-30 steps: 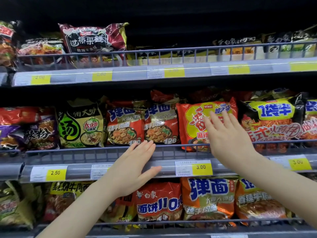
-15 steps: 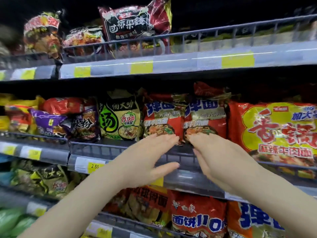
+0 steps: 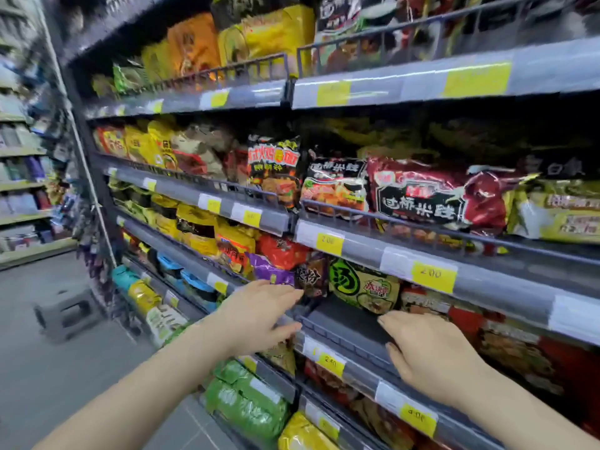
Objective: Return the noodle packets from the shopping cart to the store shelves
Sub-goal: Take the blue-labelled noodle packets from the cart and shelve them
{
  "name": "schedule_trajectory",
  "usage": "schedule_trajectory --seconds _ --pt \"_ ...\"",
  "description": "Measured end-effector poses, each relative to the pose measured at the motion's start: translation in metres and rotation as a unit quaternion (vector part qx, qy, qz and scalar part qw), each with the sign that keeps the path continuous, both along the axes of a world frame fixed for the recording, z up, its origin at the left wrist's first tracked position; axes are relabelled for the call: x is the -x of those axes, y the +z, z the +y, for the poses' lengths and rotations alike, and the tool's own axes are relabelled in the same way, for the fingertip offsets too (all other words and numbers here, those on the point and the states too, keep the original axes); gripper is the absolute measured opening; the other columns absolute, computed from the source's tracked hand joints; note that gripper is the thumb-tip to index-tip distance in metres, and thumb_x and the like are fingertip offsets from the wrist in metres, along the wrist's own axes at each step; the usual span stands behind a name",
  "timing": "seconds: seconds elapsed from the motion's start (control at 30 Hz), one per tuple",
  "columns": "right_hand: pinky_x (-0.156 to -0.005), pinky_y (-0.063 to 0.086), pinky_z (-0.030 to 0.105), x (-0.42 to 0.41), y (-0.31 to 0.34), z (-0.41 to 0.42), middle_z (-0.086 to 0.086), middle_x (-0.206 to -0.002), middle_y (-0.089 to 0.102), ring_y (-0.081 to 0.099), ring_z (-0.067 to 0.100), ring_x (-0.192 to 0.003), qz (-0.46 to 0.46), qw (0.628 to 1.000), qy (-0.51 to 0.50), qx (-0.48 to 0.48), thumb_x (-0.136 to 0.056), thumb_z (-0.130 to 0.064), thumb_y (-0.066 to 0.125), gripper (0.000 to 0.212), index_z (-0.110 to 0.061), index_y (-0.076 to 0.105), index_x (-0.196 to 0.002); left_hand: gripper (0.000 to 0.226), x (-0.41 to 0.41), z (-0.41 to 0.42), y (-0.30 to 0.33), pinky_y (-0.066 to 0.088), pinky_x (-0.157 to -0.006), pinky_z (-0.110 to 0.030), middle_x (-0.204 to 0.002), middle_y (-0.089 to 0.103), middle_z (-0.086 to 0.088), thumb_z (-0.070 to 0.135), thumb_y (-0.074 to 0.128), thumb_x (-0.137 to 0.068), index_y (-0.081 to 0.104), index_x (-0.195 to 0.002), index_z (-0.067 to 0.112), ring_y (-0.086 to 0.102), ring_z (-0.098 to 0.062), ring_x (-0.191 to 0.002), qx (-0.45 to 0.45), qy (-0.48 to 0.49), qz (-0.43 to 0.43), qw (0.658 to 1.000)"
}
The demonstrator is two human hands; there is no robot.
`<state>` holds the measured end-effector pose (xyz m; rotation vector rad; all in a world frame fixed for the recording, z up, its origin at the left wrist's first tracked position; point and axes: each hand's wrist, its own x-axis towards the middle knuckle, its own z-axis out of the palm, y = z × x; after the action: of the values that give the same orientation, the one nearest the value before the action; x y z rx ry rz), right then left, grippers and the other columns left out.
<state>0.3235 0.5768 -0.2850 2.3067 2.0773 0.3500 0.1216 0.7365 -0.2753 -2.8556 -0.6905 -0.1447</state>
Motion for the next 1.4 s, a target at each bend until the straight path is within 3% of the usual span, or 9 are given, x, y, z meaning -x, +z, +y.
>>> schedule_trajectory --seconds 0.1,0.17,0.3,0.47,0.6,0.8,0.97,1.23,1.4 --pt "-0.083 0.048 0.033 0.030 0.054 0.022 -0.005 -0.124 0.057 0.058 0.021 -0.110 0.011 0.999 0.038 0.003 -0.097 -0.028 0.033 0.032 -0.022 0.050 -0.124 0.063 0.050 0.007 0.055 0.040 -0.098 -0.034 -0.127 0.059 0.001 0.057 0.022 -0.089 0.048 -0.133 0.020 0.058 -0.021 -0.114 -0.039 0.038 -0.015 0.998" --pt "-0.078 0.050 0.033 0.053 0.093 0.038 -0.003 -0.121 0.059 0.060 0.022 -0.105 0.023 0.998 0.058 0.016 -0.098 -0.028 0.035 0.030 -0.021 0.051 -0.122 0.065 0.085 0.007 0.091 0.049 -0.085 -0.033 -0.119 0.064 0.003 0.059 0.020 -0.087 0.057 -0.125 0.020 0.064 -0.021 -0.103 -0.055 0.063 -0.018 0.996" --pt "-0.076 0.053 0.036 0.103 0.160 0.066 0.002 -0.118 0.061 0.062 0.025 -0.100 0.024 0.993 0.115 0.020 -0.098 -0.028 0.035 0.029 -0.018 0.052 -0.121 0.094 0.159 -0.003 0.154 0.049 -0.087 -0.037 -0.119 0.060 0.000 0.074 -0.006 -0.073 0.054 -0.124 0.022 0.059 -0.026 -0.106 -0.014 0.134 -0.003 0.991" --pt "-0.082 0.053 0.039 0.163 0.209 0.091 0.002 -0.121 0.060 0.060 0.023 -0.108 0.012 0.979 0.202 0.023 -0.098 -0.028 0.034 0.032 -0.018 0.051 -0.123 0.094 0.248 -0.038 0.210 0.043 -0.088 -0.031 -0.124 0.059 0.001 0.066 0.000 -0.063 0.054 -0.125 0.022 0.058 -0.026 -0.110 -0.012 0.250 0.014 0.968" --pt "-0.077 0.056 0.037 0.219 0.224 0.109 -0.001 -0.123 0.061 0.062 0.020 -0.104 0.017 0.964 0.264 0.023 -0.098 -0.030 0.037 0.033 -0.021 0.049 -0.126 0.057 0.324 -0.067 0.216 0.041 -0.098 -0.031 -0.134 0.052 0.002 0.058 0.030 -0.090 0.044 -0.135 0.027 0.052 -0.023 -0.120 -0.005 0.363 0.041 0.931" --pt "-0.075 0.051 0.032 0.333 0.220 0.134 -0.004 -0.125 0.060 0.059 0.018 -0.111 0.004 0.935 0.354 0.008 -0.097 -0.034 0.038 0.033 -0.024 0.050 -0.125 0.068 0.438 -0.128 0.207 0.044 -0.092 -0.034 -0.128 0.057 0.000 0.064 0.021 -0.082 0.047 -0.130 0.023 0.055 -0.024 -0.116 -0.020 0.494 0.043 0.868" --pt "-0.088 0.046 0.033 0.445 0.218 0.143 -0.004 -0.131 0.057 0.053 0.019 -0.121 0.018 0.907 0.421 0.006 -0.092 -0.032 0.040 0.035 -0.028 0.049 -0.126 0.048 0.531 -0.174 0.206 0.045 -0.093 -0.035 -0.128 0.057 0.001 0.052 0.037 -0.093 0.047 -0.128 0.021 0.055 -0.022 -0.115 -0.010 0.565 0.049 0.824" --pt "-0.095 0.043 0.034 0.612 0.236 0.168 -0.006 -0.134 0.056 0.051 0.018 -0.124 0.058 0.872 0.485 0.017 -0.095 -0.035 0.042 0.039 -0.031 0.047 -0.134 0.047 0.673 -0.185 0.224 0.046 -0.092 -0.032 -0.133 0.054 0.004 0.050 0.039 -0.093 0.046 -0.132 0.023 0.055 -0.018 -0.117 -0.018 0.610 0.039 0.792" --pt "-0.093 0.047 0.034 0.694 0.236 0.194 -0.008 -0.136 0.055 0.054 0.014 -0.122 0.065 0.856 0.512 0.029 -0.096 -0.032 0.042 0.039 -0.029 0.048 -0.134 0.040 0.739 -0.158 0.224 0.046 -0.084 -0.030 -0.121 0.059 0.003 0.050 0.039 -0.094 0.050 -0.121 0.022 0.057 -0.018 -0.105 -0.008 0.614 0.030 0.788"
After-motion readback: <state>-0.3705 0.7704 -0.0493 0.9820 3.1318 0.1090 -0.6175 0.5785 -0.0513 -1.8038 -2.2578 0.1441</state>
